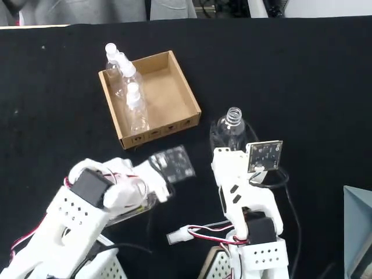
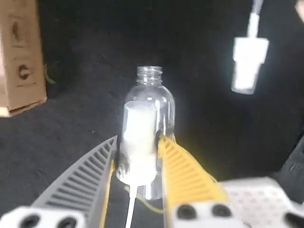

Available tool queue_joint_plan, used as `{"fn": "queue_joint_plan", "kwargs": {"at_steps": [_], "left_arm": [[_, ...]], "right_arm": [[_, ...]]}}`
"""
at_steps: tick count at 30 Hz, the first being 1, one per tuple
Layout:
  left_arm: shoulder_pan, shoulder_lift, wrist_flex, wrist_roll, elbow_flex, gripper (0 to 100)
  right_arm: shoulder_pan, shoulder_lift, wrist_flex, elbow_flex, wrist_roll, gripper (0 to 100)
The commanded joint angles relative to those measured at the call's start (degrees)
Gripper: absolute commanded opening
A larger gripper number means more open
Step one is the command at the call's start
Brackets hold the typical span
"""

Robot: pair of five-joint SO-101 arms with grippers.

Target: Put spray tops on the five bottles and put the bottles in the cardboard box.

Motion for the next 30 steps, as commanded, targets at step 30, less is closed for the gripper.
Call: {"fn": "queue_joint_plan", "kwargs": {"at_steps": [30], "left_arm": [[-2.9, -2.1, -18.7, 49.9, -8.1, 3]], "right_arm": [[1.2, -2.6, -1.4, -0.2, 0.3, 10.0]]}}
